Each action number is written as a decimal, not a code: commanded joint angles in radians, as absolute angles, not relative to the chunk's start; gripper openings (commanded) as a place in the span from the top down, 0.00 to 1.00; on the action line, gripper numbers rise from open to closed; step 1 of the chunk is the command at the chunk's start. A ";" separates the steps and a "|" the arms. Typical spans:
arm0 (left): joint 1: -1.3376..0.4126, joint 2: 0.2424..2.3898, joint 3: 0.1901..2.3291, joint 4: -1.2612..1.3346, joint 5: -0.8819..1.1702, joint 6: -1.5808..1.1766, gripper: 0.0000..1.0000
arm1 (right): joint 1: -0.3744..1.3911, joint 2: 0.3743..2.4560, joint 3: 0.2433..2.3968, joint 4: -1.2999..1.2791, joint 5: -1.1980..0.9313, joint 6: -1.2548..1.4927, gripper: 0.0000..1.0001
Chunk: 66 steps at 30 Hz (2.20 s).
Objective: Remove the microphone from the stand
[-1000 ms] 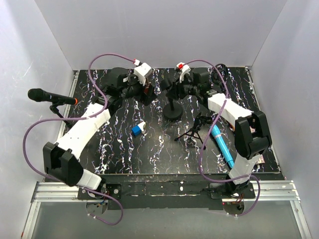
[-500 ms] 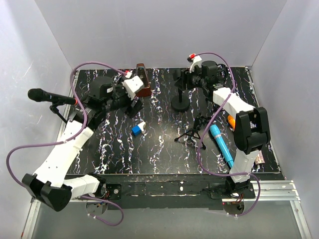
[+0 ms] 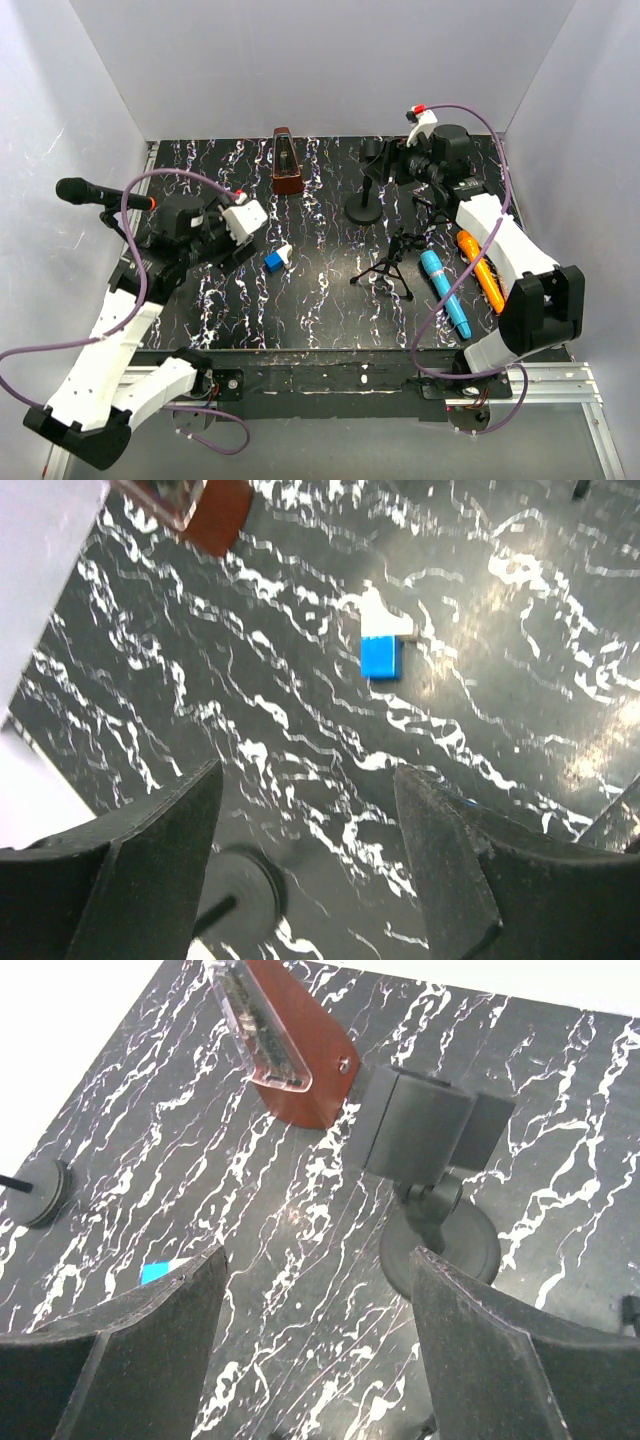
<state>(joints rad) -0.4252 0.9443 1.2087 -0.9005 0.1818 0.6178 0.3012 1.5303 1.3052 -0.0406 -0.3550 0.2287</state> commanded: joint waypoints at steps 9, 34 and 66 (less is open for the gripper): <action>-0.206 0.707 0.977 -0.746 -0.190 0.569 0.41 | 0.296 1.445 1.339 -0.331 -0.471 0.199 0.17; 0.284 0.765 0.558 0.264 -0.327 0.352 0.27 | 0.340 1.586 1.674 -0.661 -0.571 0.031 0.23; 0.256 0.969 0.821 0.014 0.504 -0.091 1.00 | 0.440 1.479 1.609 -0.518 -0.696 -0.141 0.31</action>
